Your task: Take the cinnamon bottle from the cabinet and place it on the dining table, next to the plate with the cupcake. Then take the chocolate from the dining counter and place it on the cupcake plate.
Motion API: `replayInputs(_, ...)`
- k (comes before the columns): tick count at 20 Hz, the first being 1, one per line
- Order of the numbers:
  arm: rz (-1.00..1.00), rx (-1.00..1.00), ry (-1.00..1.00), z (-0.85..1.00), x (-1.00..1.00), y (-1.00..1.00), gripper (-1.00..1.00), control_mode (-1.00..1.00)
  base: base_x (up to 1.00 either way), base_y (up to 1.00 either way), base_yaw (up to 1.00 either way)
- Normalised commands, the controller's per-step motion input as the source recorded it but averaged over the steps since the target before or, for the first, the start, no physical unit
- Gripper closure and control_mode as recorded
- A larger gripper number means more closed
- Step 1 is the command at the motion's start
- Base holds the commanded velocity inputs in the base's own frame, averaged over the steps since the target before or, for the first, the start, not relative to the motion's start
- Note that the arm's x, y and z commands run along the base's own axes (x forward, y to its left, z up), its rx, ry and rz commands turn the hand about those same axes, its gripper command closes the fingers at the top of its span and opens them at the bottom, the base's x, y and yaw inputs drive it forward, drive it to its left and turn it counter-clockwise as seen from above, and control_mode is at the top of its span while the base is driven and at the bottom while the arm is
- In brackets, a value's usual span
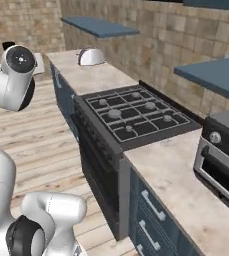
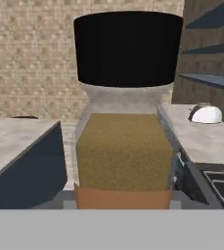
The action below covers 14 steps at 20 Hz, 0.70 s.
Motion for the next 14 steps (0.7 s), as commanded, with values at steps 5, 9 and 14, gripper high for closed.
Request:
replayInputs(5,0.0,0.0,0.0,0.0,0.0,0.0,1.0,1.0,-0.05,0.0,1.0)
replayInputs(9,0.0,0.0,0.0,0.0,0.0,0.0,1.0,1.0,-0.05,0.0,1.0)
replayInputs(14,0.0,0.0,0.0,0.0,0.0,0.0,1.0,1.0,-0.03,0.0,1.0)
